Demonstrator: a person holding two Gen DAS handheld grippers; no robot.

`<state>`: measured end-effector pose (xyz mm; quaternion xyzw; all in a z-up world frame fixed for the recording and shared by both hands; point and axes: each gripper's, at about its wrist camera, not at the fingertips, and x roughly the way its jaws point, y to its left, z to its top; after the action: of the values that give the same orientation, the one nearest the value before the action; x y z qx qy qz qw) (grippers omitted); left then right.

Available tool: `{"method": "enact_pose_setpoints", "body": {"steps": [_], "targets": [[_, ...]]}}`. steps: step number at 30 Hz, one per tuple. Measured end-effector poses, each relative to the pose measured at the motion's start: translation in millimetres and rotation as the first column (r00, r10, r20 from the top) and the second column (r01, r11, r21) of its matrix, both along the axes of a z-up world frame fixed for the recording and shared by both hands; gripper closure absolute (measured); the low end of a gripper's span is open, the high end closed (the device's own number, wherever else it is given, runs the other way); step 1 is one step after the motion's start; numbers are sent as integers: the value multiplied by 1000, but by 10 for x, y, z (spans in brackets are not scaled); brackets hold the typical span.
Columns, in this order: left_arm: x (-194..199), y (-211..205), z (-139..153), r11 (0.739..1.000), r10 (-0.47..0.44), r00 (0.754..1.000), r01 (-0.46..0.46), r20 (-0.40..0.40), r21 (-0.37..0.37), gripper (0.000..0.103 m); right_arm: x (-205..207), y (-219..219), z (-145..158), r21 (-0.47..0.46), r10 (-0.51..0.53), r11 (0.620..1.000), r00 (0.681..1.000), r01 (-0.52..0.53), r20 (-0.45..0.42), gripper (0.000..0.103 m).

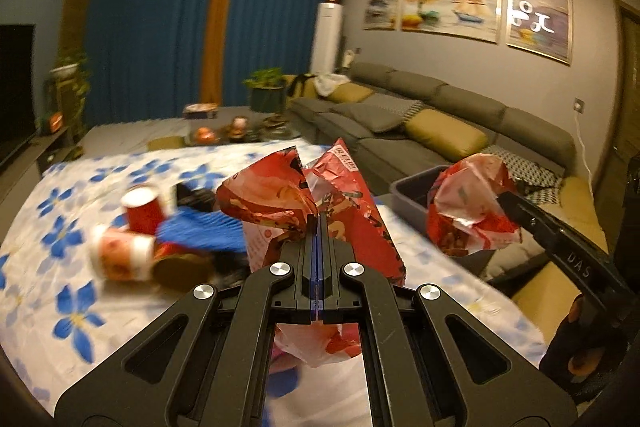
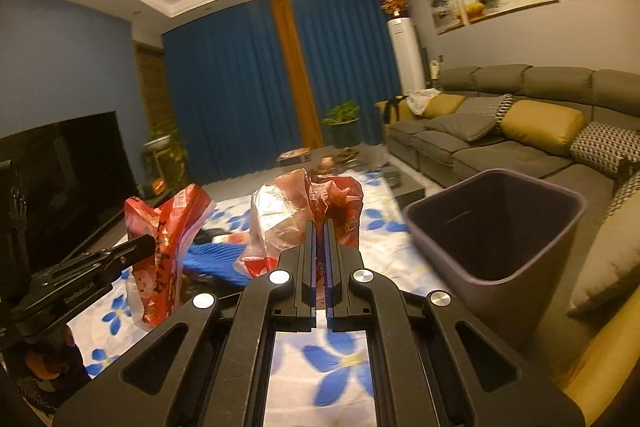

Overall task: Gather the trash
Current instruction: 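Carry both wrappers with both tools over the grey bin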

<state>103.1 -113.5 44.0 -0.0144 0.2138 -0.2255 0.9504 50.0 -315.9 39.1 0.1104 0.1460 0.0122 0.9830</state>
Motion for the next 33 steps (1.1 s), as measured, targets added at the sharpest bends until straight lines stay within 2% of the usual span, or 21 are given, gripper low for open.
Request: {"method": "enact_pose_setpoints", "body": {"steps": [13,20,33], "targets": [[332,-1192,176,979,-204,979,204,27,-16,103,8,-683,51,-39,-207,977,977,209,39,99],[589,-1613,159,966,-259,966,259,16,-20,103,88,-1018,11,-58,-288,955,957,289,32,99],[941,-2157,95,952,-305,952,304,-14,-28,103,307,-1192,-98,-75,-336,939,942,335,1,99]]}}
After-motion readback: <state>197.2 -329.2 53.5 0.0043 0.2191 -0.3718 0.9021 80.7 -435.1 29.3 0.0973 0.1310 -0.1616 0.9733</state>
